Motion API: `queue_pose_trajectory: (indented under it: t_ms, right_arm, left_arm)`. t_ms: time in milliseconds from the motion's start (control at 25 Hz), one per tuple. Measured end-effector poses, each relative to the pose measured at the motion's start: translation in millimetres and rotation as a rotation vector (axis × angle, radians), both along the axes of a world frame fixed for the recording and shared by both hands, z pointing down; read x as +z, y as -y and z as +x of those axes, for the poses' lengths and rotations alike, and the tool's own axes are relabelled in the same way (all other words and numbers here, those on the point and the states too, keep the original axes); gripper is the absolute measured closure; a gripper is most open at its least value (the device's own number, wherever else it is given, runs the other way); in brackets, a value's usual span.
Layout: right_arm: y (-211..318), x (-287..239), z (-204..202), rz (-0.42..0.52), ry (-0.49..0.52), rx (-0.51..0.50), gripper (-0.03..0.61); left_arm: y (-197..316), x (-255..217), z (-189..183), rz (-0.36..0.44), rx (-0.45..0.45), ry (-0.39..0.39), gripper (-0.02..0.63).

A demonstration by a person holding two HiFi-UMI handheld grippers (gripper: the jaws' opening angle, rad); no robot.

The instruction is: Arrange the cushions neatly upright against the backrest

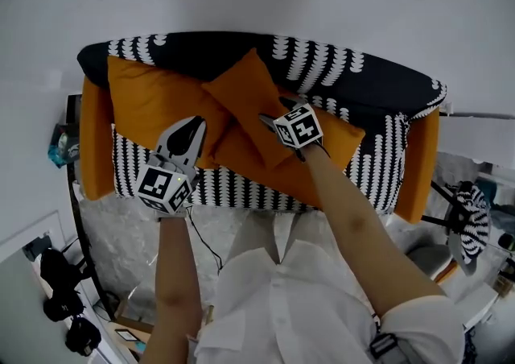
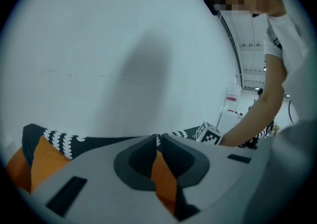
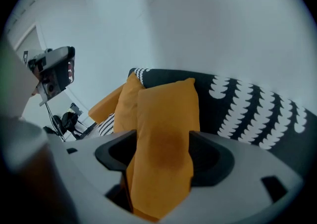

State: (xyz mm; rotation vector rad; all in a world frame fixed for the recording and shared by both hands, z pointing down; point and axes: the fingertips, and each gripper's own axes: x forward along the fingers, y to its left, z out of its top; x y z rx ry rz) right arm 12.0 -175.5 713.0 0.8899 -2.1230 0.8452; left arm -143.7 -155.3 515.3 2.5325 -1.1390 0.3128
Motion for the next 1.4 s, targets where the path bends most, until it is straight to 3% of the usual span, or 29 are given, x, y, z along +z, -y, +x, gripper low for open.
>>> queue_pose_trajectory:
  t_ms: [320, 480, 720, 960, 1160, 1400]
  right_arm:
    - [0, 31, -11, -0.062, -0.06, -0.044, 0.263]
    - [3, 30, -7, -0.062, -0.093, -0.041, 0.371]
    - [-8, 10, -2, 0.012, -0.121, -0.06, 0.42]
    - [-17, -26, 2, 0.178, -0.098, -0.103, 0.44]
    - [-32, -52, 27, 0.248, -0.128, -0.115, 0.47]
    - [-54, -68, 72, 0.319, -0.22, -0.23, 0.508]
  left_arm:
    - [-5, 6, -2, -0.029, -0.002, -0.001, 0.58]
    - [-7, 6, 1, -0.034, 0.013, 0.002, 0.58]
    - [-15, 2, 16, -0.042, 0.047, 0.008, 0.58]
    - [-18, -13, 39, -0.022, 0.077, 0.007, 0.58]
    - [-24, -27, 70, -0.007, 0.116, -0.001, 0.58]
    - [-32, -39, 125, 0.007, 0.172, -0.019, 0.58]
